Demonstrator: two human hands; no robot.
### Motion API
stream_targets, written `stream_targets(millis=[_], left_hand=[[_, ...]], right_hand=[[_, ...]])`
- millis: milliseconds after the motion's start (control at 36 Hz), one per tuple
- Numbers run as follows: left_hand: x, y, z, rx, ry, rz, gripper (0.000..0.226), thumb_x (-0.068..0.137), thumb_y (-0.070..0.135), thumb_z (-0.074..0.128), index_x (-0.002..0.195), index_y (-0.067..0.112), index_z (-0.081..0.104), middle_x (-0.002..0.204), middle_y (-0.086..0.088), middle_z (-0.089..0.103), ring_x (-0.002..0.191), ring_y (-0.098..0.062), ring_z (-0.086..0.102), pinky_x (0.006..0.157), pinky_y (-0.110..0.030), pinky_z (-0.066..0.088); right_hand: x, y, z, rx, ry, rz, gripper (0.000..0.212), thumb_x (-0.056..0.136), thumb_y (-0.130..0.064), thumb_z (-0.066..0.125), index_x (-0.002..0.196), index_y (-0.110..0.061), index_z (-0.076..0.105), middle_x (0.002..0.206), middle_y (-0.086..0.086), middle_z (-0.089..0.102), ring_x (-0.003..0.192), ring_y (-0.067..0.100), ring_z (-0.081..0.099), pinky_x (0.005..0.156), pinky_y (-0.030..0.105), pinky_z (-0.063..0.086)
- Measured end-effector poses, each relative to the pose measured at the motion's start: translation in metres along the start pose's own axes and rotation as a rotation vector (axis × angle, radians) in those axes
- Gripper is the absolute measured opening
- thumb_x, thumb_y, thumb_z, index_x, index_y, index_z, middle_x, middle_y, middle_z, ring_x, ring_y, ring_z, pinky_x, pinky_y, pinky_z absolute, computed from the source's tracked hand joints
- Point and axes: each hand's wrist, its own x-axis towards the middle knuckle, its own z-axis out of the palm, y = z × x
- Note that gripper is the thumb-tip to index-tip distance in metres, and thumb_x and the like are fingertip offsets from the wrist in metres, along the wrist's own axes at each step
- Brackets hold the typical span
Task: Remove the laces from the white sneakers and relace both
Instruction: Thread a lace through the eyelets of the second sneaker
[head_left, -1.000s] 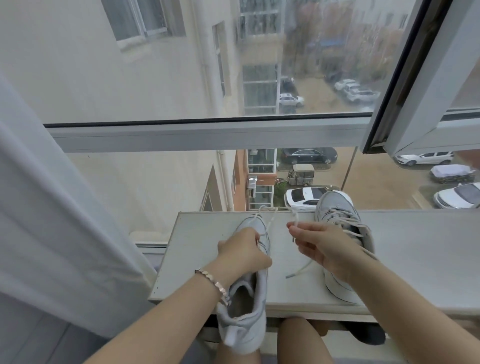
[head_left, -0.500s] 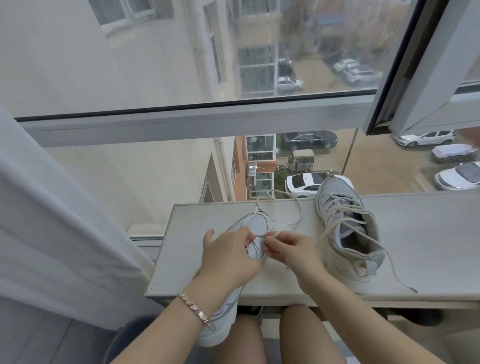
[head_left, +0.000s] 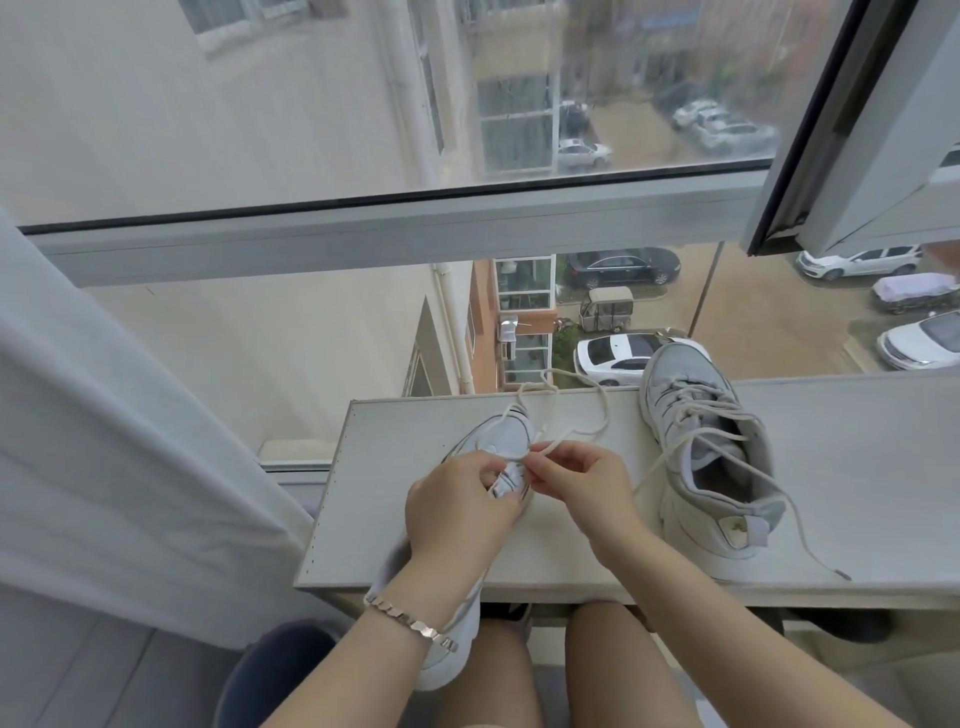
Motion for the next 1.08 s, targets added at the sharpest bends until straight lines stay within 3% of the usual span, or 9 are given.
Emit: stream_targets(millis=[83,194,278,556,667,750,944,1083], left_hand=[[-0.001,-0.005,-0.002,-0.047,-0.02,0.003,0.009,0.076,0.03,0.069,0.083,0.035,0.071,0.069,0.018,0.064,0.077,-0.006,0.06,0.06,-0.013,0.038],[-0.001,-0.01,-0.004,-0.042,-0.076,0.015,0.025,0.075,0.028,0.07,0.099,0.034,0.072,0.094,0.017,0.07,0.086,-0.002,0.061,0.071,-0.015,0.041],[-0.001,-0.011,-0.005,-0.038,-0.092,0.017,0.026,0.075,0.027,0.07,0.1,0.033,0.072,0.097,0.016,0.07,0.089,-0.003,0.061,0.074,-0.015,0.042],[-0.002,-0.013,-0.004,-0.082,-0.101,-0.006,0.022,0.073,0.023,0.071,0.093,0.033,0.072,0.079,0.022,0.064,0.079,0.003,0.059,0.067,-0.01,0.041],[-0.001,-0.014,-0.003,-0.106,-0.103,-0.019,0.021,0.071,0.021,0.072,0.089,0.033,0.072,0.064,0.03,0.054,0.068,0.012,0.054,0.06,0.0,0.035],[-0.001,-0.015,-0.002,-0.105,-0.106,-0.019,0.02,0.072,0.023,0.072,0.089,0.032,0.072,0.063,0.029,0.054,0.068,0.008,0.055,0.06,-0.001,0.035],[-0.002,-0.016,-0.001,-0.108,-0.097,-0.003,0.02,0.072,0.025,0.073,0.091,0.032,0.073,0.065,0.028,0.054,0.066,0.009,0.053,0.059,0.0,0.034],[-0.003,-0.015,-0.001,-0.14,-0.102,-0.016,0.019,0.072,0.023,0.072,0.09,0.031,0.072,0.073,0.021,0.063,0.071,0.002,0.058,0.063,-0.009,0.04]], right_hand=[[0.003,0.0,-0.001,-0.054,-0.041,0.01,0.014,0.082,0.004,0.064,0.075,-0.008,0.068,0.06,0.002,0.065,0.054,0.004,0.062,0.059,0.014,0.052],[0.004,0.001,-0.004,-0.099,-0.093,0.02,0.014,0.082,0.003,0.064,0.075,-0.008,0.067,0.06,0.001,0.065,0.055,0.005,0.062,0.06,0.015,0.052],[0.003,0.0,-0.006,-0.122,-0.112,0.007,0.015,0.082,0.004,0.064,0.075,-0.008,0.067,0.059,0.001,0.065,0.056,0.004,0.062,0.06,0.015,0.052],[0.005,-0.003,-0.008,-0.135,-0.155,0.044,0.014,0.082,0.006,0.063,0.077,-0.007,0.066,0.062,0.003,0.064,0.055,0.006,0.06,0.06,0.015,0.052],[0.008,-0.007,-0.01,-0.028,-0.194,0.175,0.016,0.084,0.008,0.059,0.079,-0.006,0.064,0.062,0.004,0.066,0.052,0.007,0.059,0.057,0.015,0.052],[0.011,-0.012,-0.011,-0.038,-0.217,0.236,0.016,0.083,0.006,0.061,0.079,-0.009,0.063,0.058,0.0,0.065,0.046,0.004,0.055,0.053,0.014,0.05],[0.013,-0.014,-0.007,-0.267,-0.157,0.059,0.012,0.072,0.005,0.073,0.068,-0.004,0.068,0.047,-0.011,0.06,0.041,0.002,0.047,0.046,0.013,0.04],[0.013,-0.013,-0.011,-0.338,-0.207,0.03,0.014,0.074,0.005,0.071,0.068,-0.007,0.067,0.051,-0.011,0.062,0.042,-0.002,0.049,0.048,0.01,0.041]])
